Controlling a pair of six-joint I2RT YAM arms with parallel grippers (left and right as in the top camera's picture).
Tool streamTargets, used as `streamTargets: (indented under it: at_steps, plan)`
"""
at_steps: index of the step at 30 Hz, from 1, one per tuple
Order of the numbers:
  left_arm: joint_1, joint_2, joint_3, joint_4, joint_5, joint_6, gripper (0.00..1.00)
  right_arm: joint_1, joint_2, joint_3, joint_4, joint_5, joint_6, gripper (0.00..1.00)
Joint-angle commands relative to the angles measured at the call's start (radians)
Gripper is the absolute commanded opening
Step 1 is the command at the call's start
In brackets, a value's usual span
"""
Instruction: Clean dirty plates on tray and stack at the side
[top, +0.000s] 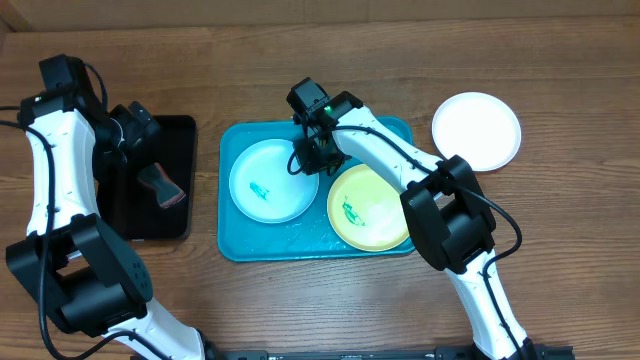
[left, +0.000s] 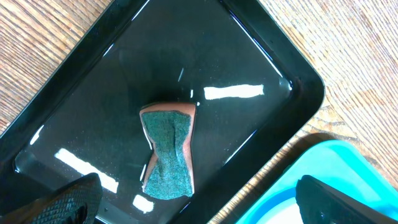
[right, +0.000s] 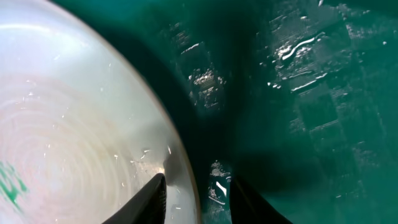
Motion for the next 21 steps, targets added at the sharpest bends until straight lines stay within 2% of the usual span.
streamTargets:
  at_steps: [1, 8, 9, 10, 13, 18, 21]
  plan:
    - [0.0, 0.0, 0.015, 0.005, 0.007, 0.003, 1.0, -0.004, 0.003, -0.036, 0.021, 0.008, 0.006, 0.25]
    - [0.0, 0.0, 0.015, 0.006, 0.023, -0.011, 1.0, 0.007, 0.003, -0.037, 0.032, -0.004, 0.007, 0.15]
    - [0.0, 0.0, 0.015, -0.013, 0.08, -0.02, 1.0, 0.01, 0.003, -0.04, 0.035, -0.004, 0.007, 0.15]
    - [-0.002, 0.0, 0.015, -0.098, 0.17, -0.017, 1.0, 0.015, 0.003, -0.045, 0.04, -0.004, 0.007, 0.15]
    - [-0.003, 0.0, 0.015, -0.159, 0.222, -0.026, 0.99, 0.023, 0.003, -0.072, 0.065, -0.003, 0.007, 0.15]
    - [-0.021, 0.0, 0.001, -0.195, 0.13, 0.005, 0.97, 0.024, 0.004, -0.103, 0.101, -0.003, 0.011, 0.12]
    - [-0.027, 0.0, -0.041, -0.168, 0.059, -0.067, 0.92, 0.024, 0.004, -0.103, 0.105, -0.003, 0.011, 0.11]
